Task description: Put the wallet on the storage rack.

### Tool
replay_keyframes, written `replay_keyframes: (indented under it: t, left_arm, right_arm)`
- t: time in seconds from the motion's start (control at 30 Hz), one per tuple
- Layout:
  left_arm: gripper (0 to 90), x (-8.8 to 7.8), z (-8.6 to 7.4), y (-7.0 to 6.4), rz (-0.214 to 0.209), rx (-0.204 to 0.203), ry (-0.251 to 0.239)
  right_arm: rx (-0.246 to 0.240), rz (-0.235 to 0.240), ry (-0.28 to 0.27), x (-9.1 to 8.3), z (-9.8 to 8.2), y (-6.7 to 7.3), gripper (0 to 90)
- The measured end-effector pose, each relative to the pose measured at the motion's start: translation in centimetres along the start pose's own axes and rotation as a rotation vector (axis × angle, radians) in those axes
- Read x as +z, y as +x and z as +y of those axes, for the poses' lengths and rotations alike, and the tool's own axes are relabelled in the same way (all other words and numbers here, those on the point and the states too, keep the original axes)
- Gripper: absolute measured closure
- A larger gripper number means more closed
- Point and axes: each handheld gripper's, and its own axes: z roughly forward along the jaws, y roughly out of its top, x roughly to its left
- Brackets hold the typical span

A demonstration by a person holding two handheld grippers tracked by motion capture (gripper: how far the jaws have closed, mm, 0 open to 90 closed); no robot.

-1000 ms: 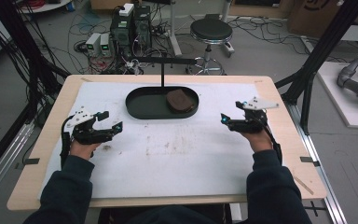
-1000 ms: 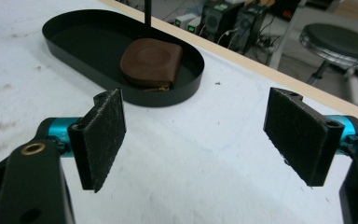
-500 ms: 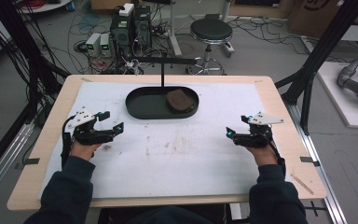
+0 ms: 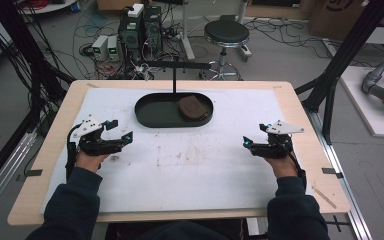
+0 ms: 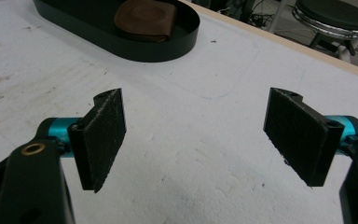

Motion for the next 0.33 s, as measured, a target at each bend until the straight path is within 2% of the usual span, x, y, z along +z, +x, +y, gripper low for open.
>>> replay_keyframes:
  t: [0.33]
  left_arm:
    - [20.7,0.1,-0.06,0.05,-0.003,0.0,0.005]
  right_arm:
    - [-0.006,-0.003,-0.009,-0.04,0.01,-0.05,21.2]
